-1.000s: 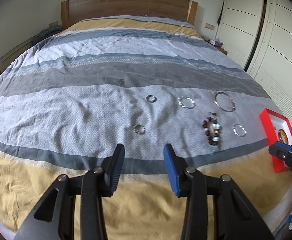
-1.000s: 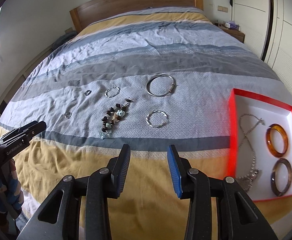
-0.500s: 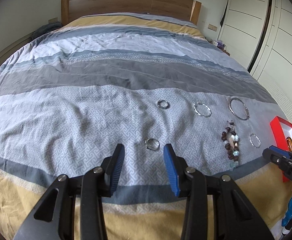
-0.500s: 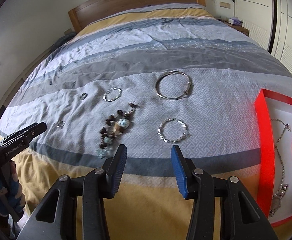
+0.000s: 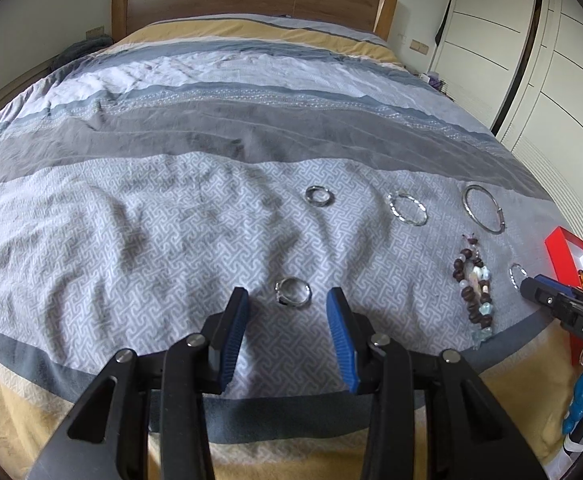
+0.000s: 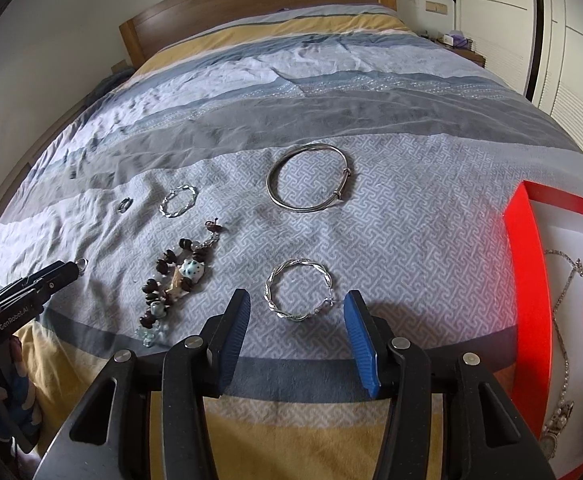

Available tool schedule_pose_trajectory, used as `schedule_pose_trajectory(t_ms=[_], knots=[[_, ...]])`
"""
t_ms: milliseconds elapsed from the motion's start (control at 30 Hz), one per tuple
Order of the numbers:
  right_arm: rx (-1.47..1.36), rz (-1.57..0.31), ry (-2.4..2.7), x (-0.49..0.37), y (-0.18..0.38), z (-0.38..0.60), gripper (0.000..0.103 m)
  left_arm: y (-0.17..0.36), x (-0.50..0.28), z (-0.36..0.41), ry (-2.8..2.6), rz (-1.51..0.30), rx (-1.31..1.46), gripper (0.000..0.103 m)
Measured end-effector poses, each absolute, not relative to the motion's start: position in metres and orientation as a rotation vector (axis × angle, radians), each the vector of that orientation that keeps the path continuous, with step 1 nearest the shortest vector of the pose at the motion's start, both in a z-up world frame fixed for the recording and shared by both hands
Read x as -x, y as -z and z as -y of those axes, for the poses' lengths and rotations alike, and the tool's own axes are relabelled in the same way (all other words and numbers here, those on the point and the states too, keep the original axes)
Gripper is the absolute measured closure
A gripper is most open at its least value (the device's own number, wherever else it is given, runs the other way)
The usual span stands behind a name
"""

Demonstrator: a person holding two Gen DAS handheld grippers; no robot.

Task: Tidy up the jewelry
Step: 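Grasp the small silver ring with the left tool while the right tool grasps the twisted silver bangle, then carry the ring and twisted bangle into the red box and open both tools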

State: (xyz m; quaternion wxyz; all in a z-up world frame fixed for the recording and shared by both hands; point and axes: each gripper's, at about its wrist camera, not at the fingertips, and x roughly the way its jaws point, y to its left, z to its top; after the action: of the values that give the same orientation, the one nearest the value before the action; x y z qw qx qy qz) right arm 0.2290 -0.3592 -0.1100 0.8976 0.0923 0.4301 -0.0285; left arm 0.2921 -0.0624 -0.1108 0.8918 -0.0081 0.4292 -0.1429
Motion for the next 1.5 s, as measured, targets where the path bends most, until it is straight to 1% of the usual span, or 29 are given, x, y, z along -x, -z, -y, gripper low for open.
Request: schedule_pose_trajectory(t_ms=[367,433,500,533,567,600,900,1133,1300,1500], knots=[[-0.167,-0.892,0.047,-0.246,0.125,0.36,0.054,0.128,-0.304,0.072,0.299,-0.915,-0.01,0.066],[-0.165,-0.893,0.043,-0.25,0.127,0.36,0.057,0.129,-0.306,0.072,0.296,-0.918,-0.018,0.066],[-0.171,-0.893,0.04,-0.251,0.129,0.361,0.063,0.13,-0.305,0.073,0.293,-0.916,-0.025,0.073],[-0.18,-0.891,0.038,-0.251,0.13,0.362,0.063,0.131,-0.305,0.073,0.292,-0.916,-0.025,0.076],[-0.187,-0.887,0.036,-0.25,0.131,0.363,0.063,0.131,-0.305,0.072,0.292,-0.917,-0.025,0.083],[-0.188,-0.884,0.034,-0.25,0.131,0.364,0.063,0.131,-0.305,0.072,0.292,-0.918,-0.024,0.085],[-0.184,-0.85,0.03,-0.233,0.116,0.364,0.063,0.116,-0.295,0.068,0.279,-0.897,-0.026,0.085],[-0.185,-0.798,0.024,-0.208,0.08,0.371,0.063,0.089,-0.277,0.076,0.296,-0.874,-0.018,0.085],[-0.184,-0.762,0.05,-0.183,0.053,0.395,0.063,0.066,-0.259,0.105,0.352,-0.849,-0.016,0.085],[-0.185,-0.75,0.137,-0.145,0.038,0.452,0.063,0.049,-0.236,0.17,0.472,-0.845,-0.016,0.085]])
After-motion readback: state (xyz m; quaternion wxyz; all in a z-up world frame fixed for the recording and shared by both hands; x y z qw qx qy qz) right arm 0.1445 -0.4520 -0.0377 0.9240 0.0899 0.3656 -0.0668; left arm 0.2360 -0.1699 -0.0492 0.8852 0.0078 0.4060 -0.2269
